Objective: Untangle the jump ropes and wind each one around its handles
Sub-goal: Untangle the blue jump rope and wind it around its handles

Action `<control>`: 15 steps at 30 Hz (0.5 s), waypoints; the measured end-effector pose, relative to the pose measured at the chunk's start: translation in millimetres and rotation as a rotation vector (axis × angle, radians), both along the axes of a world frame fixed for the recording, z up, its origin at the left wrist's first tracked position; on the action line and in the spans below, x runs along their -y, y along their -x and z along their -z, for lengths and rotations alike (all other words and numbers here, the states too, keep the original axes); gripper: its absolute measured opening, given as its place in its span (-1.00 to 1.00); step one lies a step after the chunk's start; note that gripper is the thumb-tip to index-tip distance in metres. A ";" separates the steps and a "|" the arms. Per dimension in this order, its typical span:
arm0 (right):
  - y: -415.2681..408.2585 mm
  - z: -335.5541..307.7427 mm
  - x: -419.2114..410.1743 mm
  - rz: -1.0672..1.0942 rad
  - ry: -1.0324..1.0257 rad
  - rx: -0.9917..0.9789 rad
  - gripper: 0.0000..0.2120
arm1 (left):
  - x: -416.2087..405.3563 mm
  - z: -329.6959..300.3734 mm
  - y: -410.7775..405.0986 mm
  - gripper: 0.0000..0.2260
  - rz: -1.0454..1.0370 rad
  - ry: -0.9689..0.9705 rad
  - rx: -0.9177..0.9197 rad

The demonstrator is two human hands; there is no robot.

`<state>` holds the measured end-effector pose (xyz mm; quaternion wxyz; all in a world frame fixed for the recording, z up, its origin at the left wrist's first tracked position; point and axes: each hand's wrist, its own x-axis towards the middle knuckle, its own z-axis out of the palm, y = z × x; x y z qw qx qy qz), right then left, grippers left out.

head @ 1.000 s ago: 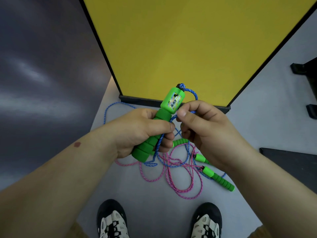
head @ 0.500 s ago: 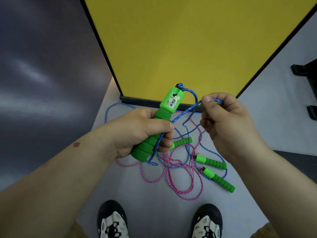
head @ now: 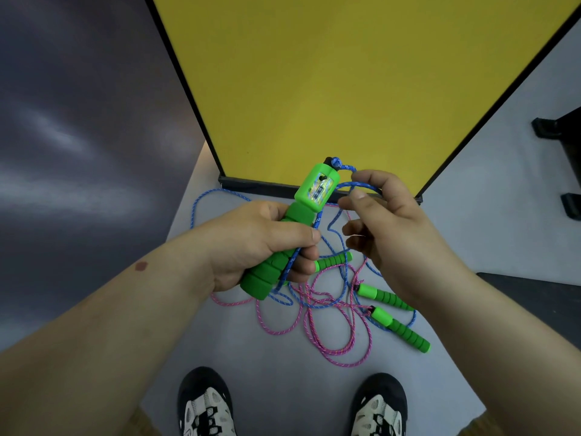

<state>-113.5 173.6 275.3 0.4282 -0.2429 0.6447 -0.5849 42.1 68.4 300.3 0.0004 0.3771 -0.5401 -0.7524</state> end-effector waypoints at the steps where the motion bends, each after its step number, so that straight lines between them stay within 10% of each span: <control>1: -1.1 1.7 -1.0 -0.016 -0.010 -0.035 -0.75 | -0.1 0.1 0.6 -0.95 -0.008 0.000 -0.001; 6: -9.7 -1.8 -2.4 0.025 -0.082 -0.170 -0.79 | 0.1 1.5 0.7 -0.97 -0.037 0.012 -0.010; 15: -16.7 -6.8 -2.0 -0.141 -0.103 0.354 -0.92 | -0.6 0.7 1.0 -0.96 0.010 0.003 -0.044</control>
